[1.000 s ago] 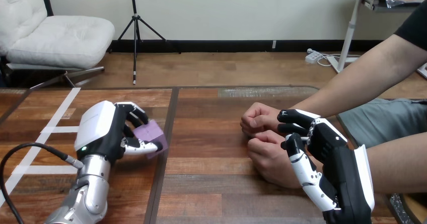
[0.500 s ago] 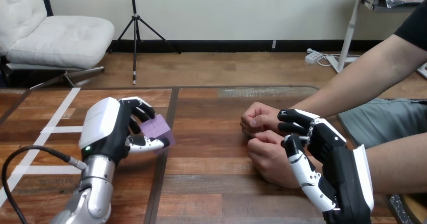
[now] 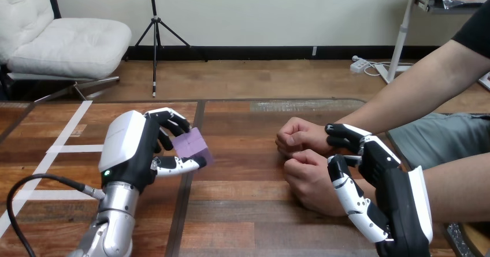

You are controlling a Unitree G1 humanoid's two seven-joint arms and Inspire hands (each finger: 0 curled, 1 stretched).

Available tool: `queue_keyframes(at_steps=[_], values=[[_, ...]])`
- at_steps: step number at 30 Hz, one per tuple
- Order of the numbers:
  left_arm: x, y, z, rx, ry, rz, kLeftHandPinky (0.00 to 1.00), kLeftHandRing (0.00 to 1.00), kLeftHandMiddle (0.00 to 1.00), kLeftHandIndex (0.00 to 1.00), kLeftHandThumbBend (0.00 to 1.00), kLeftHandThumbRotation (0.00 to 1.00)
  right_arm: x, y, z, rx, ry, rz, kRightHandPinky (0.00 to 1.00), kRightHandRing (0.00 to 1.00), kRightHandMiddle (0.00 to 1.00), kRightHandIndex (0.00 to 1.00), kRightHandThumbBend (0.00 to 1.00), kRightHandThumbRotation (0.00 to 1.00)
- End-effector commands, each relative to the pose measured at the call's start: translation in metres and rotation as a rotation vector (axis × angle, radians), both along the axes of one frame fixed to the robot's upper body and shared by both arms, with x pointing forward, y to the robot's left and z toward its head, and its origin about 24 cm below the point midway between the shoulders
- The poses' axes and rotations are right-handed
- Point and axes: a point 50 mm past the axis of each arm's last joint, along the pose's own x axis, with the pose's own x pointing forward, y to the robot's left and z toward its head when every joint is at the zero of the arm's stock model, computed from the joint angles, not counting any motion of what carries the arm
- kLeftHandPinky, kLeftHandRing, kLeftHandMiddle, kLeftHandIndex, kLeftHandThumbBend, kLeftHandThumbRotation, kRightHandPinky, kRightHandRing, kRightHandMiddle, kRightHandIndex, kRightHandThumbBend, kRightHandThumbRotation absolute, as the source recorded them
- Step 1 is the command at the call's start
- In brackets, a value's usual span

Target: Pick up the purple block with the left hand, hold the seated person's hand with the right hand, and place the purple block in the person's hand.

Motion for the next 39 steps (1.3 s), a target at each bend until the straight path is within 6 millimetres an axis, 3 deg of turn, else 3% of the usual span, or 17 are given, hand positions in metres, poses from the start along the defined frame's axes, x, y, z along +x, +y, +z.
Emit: queue_keyframes(at_steps=[1,11,26,32,39], values=[[0.007,-0.004,0.027,-0.036,-0.139,-0.021,0.35,0.41,0.48,0.53,0.61,0.00,0.013,-0.003,0.016,-0.032,-0.093,0.001,0.64,0.78,0.80,0.75,0.46,0.55],[-0.001,-0.010,0.031,-0.048,-0.162,-0.044,0.35,0.41,0.48,0.53,0.61,0.00,0.014,-0.013,0.028,-0.234,-0.074,-0.009,0.74,0.83,0.85,0.82,0.57,0.54],[-0.008,-0.012,0.030,-0.051,-0.171,-0.052,0.34,0.41,0.49,0.54,0.60,0.00,0.018,-0.034,0.055,-0.798,-0.072,-0.097,0.83,0.92,0.93,0.91,0.70,0.39],[-0.010,-0.013,0.030,-0.048,-0.171,-0.052,0.34,0.41,0.49,0.55,0.59,0.00,0.019,-0.042,0.066,-0.939,-0.037,-0.120,0.95,0.94,0.94,0.91,0.74,0.32],[-0.011,-0.013,0.029,-0.043,-0.170,-0.054,0.34,0.41,0.49,0.55,0.59,0.00,0.022,-0.050,0.078,-1.053,0.022,-0.139,0.99,0.94,0.93,0.90,0.79,0.26]])
